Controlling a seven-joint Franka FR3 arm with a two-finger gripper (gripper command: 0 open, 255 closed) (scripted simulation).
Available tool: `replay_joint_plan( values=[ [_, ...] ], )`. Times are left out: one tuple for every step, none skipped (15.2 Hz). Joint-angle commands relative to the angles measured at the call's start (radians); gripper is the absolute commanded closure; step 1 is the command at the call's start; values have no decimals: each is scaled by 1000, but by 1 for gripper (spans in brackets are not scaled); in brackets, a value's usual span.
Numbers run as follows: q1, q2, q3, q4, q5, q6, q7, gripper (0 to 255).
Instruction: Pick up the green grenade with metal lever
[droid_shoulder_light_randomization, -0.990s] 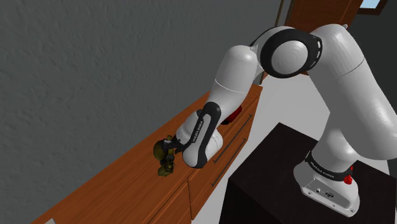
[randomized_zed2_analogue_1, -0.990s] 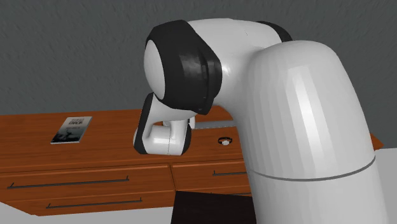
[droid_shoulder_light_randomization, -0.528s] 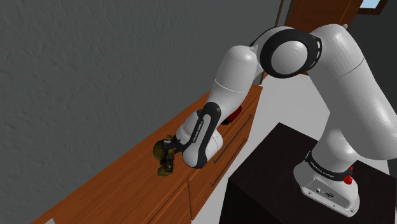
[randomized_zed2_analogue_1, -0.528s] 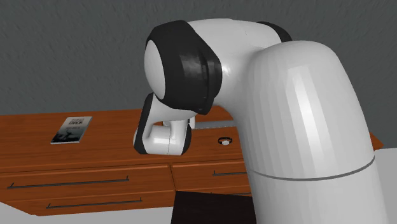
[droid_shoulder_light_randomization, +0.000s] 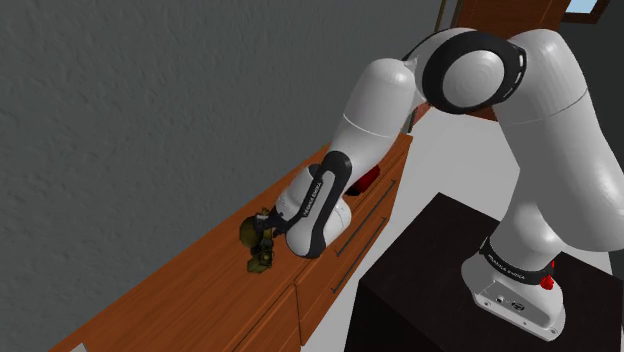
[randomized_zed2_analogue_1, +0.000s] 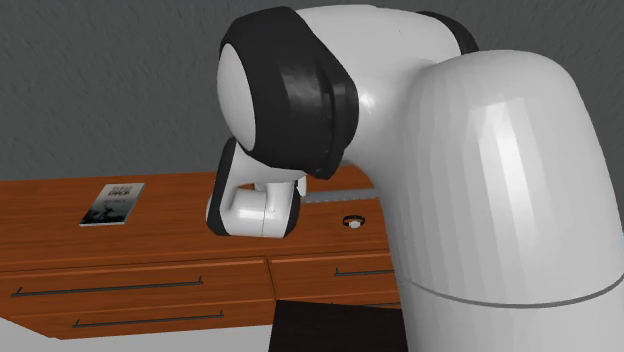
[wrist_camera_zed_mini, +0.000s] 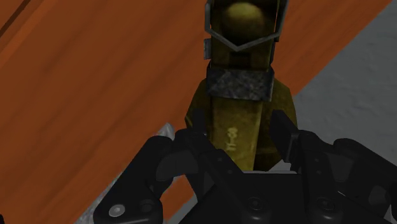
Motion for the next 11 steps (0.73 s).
replay_joint_plan(
  values=[
    [10,-32,-9,-12,11,-19,-2,255],
    [16,-47,-15,-17,17,-28,-4,255],
    [22,-62,-20,-23,22,-38,-5,255],
    [29,-77,-27,-28,28,-48,-6,255],
    [37,-92,-33,-33,33,-58,-7,255],
    [44,-107,-41,-38,39,-68,-9,255],
    [53,-121,-49,-43,45,-79,-10,255],
    [62,-136,-58,-47,50,-90,-11,255],
    [72,-151,-68,-51,56,-101,-12,255],
    [74,-153,-70,-52,57,-103,-12,255],
    [74,-153,-70,-52,57,-103,-12,255]
  ],
)
